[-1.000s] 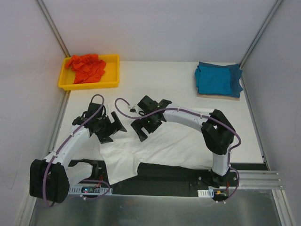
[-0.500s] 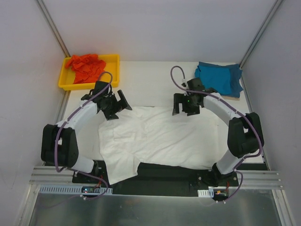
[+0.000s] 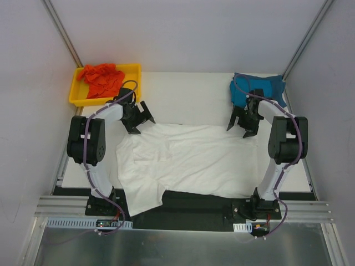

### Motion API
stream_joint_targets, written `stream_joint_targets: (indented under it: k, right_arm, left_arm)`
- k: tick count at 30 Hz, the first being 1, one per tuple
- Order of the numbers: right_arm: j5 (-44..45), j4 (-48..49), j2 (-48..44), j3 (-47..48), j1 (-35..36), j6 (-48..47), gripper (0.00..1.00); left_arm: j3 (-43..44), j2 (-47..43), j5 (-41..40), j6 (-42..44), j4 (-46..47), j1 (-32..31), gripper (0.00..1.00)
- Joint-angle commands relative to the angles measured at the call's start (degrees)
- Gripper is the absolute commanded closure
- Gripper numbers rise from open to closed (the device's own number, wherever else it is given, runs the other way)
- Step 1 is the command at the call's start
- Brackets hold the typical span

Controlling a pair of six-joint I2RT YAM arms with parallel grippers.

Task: Fold and stack the t-shirts
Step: Fold the tshirt

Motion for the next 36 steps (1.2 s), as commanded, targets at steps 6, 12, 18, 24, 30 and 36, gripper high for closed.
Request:
stream_joint_targets:
  k: [6, 12, 18, 24, 30, 36]
  right_arm:
    - [-0.93, -4.31, 10.2, 11.96, -1.32, 0.24, 0.04]
    - [-1.02, -5.19, 12.67, 16.79, -2.99, -0.2, 0.04]
    - [-1.28, -5.46, 11.8, 19.62, -3.08, -1.08, 0.04]
    - [5.39, -2.3, -1.45, 11.98, -2.55, -1.16, 0.04]
    - [13.03, 4.71, -19.3, -2.23, -2.38, 1.73, 0.04]
    - [14.72, 10.01, -29.24, -11.58, -5.7, 6.92, 0.04]
  left_arm:
    - [9.99, 7.79, -2.51, -0.21, 0.41, 1.54, 0.01]
    - [14.82, 9.91, -2.07, 0.4, 0.41, 2.78, 0.01]
    - [16.51, 7.98, -0.49, 1.19, 0.41, 2.69, 0.01]
    - [10.01, -3.61, -1.89, 1.2, 0.06, 2.6, 0.01]
    - [-2.64, -19.51, -4.53, 1.1, -2.65, 0.85, 0.01]
    - [-13.81, -33.05, -11.03, 0.15, -14.69, -3.36, 0.01]
